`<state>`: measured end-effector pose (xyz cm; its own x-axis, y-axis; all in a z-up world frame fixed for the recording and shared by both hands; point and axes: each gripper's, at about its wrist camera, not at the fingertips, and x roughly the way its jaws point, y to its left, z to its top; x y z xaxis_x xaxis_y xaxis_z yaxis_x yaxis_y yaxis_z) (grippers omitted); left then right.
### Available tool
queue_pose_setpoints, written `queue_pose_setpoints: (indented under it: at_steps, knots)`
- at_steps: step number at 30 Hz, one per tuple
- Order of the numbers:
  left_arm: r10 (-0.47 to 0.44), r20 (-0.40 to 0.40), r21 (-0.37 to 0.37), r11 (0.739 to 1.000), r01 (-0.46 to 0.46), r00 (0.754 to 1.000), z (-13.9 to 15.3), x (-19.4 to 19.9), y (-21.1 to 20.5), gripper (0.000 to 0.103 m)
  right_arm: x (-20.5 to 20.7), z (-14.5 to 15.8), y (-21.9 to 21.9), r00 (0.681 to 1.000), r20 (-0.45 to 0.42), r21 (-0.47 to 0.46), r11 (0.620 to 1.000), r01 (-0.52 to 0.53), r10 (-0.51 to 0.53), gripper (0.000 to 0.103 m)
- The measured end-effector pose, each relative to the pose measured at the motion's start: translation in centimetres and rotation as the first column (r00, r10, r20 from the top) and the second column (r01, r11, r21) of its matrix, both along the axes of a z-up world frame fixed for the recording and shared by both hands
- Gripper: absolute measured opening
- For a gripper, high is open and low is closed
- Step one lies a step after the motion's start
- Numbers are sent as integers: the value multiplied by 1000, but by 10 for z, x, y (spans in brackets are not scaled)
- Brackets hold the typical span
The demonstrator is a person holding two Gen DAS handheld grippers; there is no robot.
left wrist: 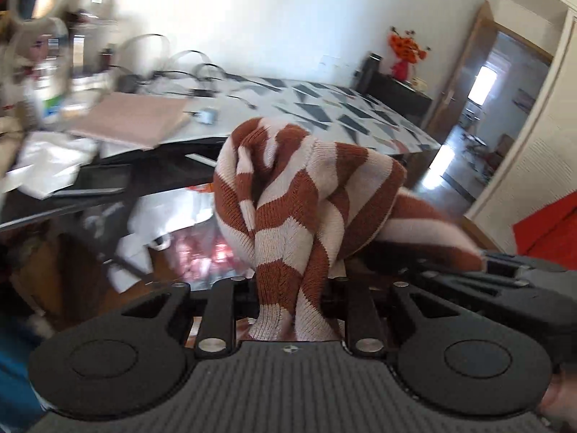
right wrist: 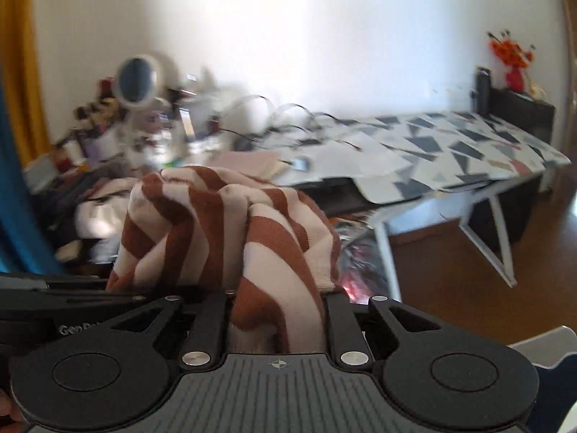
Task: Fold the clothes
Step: 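Carry the striped top with both grippers over to the patterned table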
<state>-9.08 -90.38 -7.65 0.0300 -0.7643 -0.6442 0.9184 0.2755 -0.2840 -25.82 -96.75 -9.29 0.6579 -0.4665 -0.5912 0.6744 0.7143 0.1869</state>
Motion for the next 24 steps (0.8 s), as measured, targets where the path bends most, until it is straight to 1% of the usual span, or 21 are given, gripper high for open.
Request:
queue_pose_setpoints:
  at_steps: [4,6,9,13,15,19,24]
  knots:
    - [-72,-7,-11,997,72,997,7,11,-73,23,14,-2,-70,999,-24,21,999,45,-44,14]
    - [-109,8,-31,993,109,994,8,16,-107,23,20,2,-102,997,-23,15,997,73,-72,13]
    - [-154,35,-54,986,155,987,11,5,-153,23,19,4,-150,992,3,6,992,126,-126,13]
    - [-206,63,-70,975,210,977,14,-18,-208,23,-5,1,-210,981,33,25,981,191,-191,13]
    - [-223,71,-65,972,227,972,12,-33,-237,23,-20,-1,-240,975,46,32,976,216,-218,13]
    - [-192,58,-83,977,196,980,22,-60,-287,23,-61,-9,-300,970,79,39,973,226,-228,13]
    - [-151,40,-108,982,154,988,34,-93,-350,23,-108,-1,-387,980,96,18,985,174,-175,13]
